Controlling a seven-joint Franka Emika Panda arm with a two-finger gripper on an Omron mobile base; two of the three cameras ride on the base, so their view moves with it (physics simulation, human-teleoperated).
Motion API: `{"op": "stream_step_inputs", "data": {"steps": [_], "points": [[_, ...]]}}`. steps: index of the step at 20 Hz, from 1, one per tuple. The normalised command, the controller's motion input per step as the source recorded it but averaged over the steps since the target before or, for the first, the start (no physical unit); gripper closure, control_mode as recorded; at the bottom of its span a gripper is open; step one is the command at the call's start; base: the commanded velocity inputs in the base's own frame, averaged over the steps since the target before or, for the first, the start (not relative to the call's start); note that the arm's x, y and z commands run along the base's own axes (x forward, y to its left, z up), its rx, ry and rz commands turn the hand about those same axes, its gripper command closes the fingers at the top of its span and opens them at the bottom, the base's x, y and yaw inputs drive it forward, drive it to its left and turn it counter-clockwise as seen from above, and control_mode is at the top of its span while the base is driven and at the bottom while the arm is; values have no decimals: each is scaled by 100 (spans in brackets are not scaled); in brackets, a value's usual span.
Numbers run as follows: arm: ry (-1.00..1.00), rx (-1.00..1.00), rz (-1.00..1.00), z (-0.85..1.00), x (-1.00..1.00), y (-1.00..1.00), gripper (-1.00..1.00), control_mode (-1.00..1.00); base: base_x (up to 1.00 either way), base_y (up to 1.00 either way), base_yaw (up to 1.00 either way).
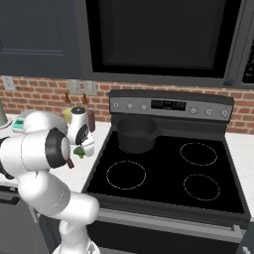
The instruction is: Put the tomato and broccoli in the pot. Retrieve the spatula and lightly stir the vegetables in the pot.
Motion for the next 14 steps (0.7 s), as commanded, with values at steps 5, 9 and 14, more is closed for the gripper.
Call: {"op": "stream_step_inputs", "data": {"steps": [5, 9, 14], "points": [[0, 0, -4, -21, 2, 8, -100, -100, 0, 0, 0], [-2, 0, -2, -18, -3, 11, -100, -100, 0, 0, 0], [0, 0, -2, -22, -1, 8, -100, -100, 0, 0, 0]]}}
